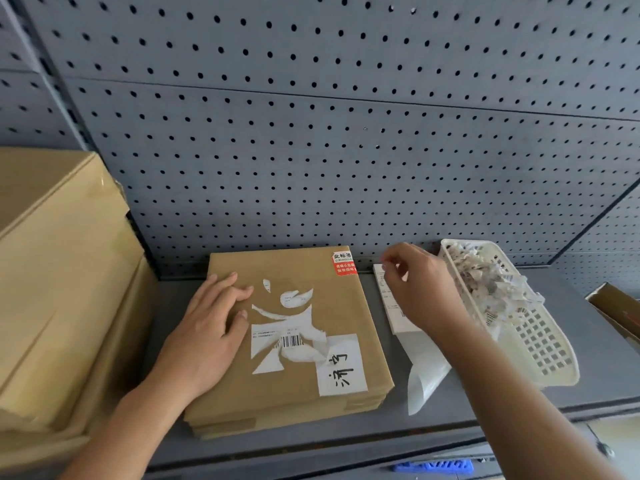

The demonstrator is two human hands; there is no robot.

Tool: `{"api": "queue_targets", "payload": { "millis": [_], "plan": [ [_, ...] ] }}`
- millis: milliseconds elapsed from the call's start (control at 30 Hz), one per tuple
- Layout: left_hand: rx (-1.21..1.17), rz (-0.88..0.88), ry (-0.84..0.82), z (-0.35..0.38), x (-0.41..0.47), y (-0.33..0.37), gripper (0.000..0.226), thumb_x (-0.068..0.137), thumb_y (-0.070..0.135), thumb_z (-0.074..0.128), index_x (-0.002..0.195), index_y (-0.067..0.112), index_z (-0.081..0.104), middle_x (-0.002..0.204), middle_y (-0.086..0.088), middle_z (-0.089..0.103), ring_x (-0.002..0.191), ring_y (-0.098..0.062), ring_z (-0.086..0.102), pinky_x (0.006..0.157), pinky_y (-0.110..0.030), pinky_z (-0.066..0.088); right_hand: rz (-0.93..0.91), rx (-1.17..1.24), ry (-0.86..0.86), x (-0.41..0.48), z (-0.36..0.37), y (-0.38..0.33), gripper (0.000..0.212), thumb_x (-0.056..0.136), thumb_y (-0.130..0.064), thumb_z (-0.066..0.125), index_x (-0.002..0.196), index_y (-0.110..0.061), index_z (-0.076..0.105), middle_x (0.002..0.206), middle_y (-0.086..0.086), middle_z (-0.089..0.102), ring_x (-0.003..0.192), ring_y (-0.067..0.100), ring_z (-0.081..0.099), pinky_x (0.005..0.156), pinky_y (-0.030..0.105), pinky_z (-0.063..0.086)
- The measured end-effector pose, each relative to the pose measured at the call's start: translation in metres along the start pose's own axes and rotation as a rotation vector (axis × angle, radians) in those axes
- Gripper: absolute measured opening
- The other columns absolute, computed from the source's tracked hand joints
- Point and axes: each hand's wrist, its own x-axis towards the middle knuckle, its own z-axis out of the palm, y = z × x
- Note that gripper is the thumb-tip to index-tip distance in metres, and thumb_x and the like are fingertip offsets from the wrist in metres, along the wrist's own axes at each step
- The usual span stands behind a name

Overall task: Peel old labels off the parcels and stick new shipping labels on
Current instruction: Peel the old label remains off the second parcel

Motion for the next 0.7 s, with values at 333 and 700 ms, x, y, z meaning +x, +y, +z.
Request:
{"api": "queue_targets", "payload": {
  "millis": [333,700],
  "plan": [
    [-0.015,-0.017,-0.003,-0.002,-0.002,0.003,0.035,0.106,0.038,0.039,0.140,0.043,0.043,0.154,0.036,0.013,0.148,0.011,-0.010,0.119,-0.037,0.023,0.021,0.184,-0.231,-0.011,0.043,-0.056,0.020,0.091,-0.001,0.050,0.091,-0.014,0.066,0.074,-0.012,0.059,0.060,-0.002,0.052,0.053,0.012,0.037],
    [0.006,-0.024,-0.009,-0.004,-0.004,0.006,0.038,0.106,0.037,0.038,0.144,0.039,0.043,0.162,0.029,0.013,0.148,0.010,-0.012,0.118,-0.038,0.026,0.041,0.187,-0.147,-0.023,0.067,-0.067,0.021,0.094,-0.001,0.048,0.093,-0.014,0.065,0.068,-0.013,0.060,0.057,0.005,0.054,0.055,0.020,0.044]
  ]
}}
